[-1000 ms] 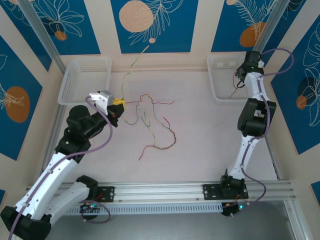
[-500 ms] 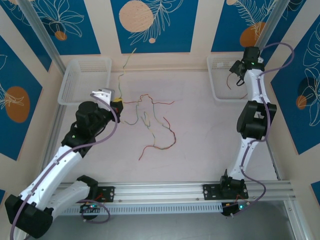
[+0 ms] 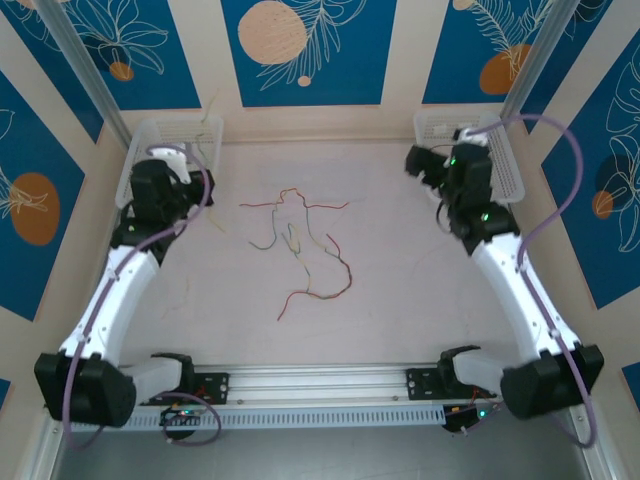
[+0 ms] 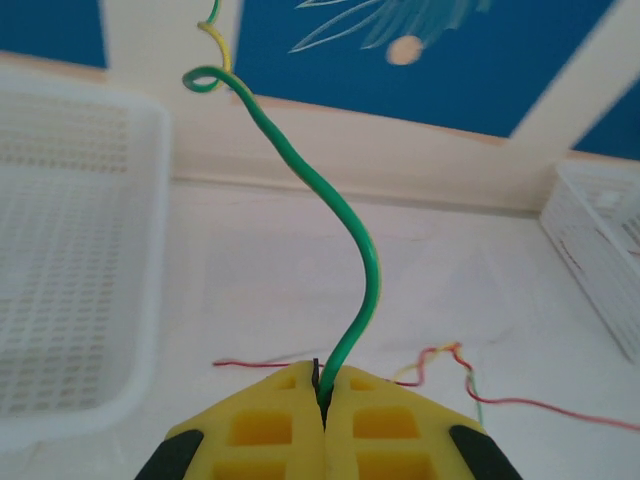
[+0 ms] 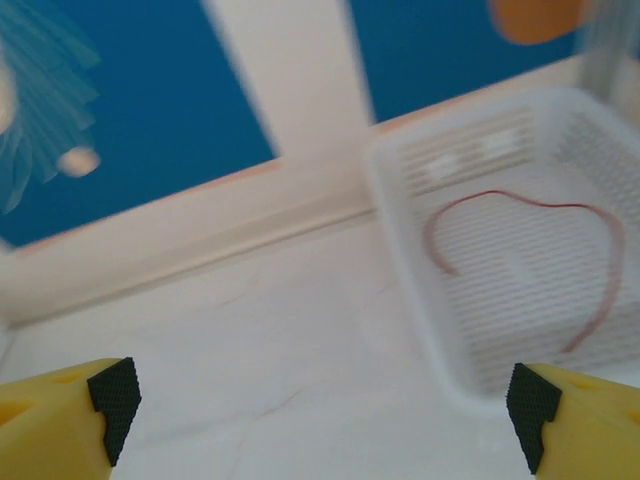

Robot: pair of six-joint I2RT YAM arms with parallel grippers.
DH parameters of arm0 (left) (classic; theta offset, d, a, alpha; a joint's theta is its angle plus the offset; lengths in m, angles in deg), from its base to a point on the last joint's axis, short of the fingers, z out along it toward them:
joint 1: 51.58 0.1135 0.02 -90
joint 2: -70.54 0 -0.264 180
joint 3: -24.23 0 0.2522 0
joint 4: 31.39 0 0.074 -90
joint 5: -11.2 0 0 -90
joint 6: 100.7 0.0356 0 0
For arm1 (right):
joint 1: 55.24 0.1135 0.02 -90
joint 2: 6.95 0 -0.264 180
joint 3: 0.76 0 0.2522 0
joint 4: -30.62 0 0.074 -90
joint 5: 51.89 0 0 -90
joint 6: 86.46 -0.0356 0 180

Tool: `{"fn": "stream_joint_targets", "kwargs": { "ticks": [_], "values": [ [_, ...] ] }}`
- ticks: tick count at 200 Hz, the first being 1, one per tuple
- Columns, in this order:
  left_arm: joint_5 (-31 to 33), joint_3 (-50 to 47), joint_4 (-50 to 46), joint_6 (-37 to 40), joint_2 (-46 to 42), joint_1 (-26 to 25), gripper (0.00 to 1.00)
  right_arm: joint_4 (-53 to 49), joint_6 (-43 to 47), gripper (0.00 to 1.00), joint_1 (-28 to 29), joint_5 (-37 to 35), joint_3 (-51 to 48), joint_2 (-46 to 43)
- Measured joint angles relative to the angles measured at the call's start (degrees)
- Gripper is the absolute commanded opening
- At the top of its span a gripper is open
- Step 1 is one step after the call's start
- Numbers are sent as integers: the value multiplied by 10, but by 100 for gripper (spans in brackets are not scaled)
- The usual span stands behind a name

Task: Untangle the cables

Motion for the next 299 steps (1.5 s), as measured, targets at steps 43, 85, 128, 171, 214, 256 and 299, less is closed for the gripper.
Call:
{"fn": "stream_joint_targets", "kwargs": {
  "ticks": [43, 85, 128, 171, 214, 256, 299],
  "values": [
    [-49, 156, -92, -33, 116, 94, 0, 56, 7, 93, 104, -94, -142, -84],
    [-80, 390, -213, -28, 297, 139, 0, 55, -4, 92, 171, -163, -207, -150],
    [-59, 680, -374, -6, 523, 141, 0, 47, 0, 92, 259, -236, -246, -152],
    [-30, 777, -462, 4, 621, 158, 0, 42, 9, 93, 271, -297, -247, -154],
    [-23, 776, -461, 19, 648, 174, 6, 42, 24, 93, 270, -315, -247, -168],
    [-20, 775, -434, 39, 678, 174, 41, 32, 24, 93, 267, -317, -247, -184],
    [0, 772, -423, 50, 682, 174, 71, 24, 24, 93, 261, -317, -247, -198]
  ]
}}
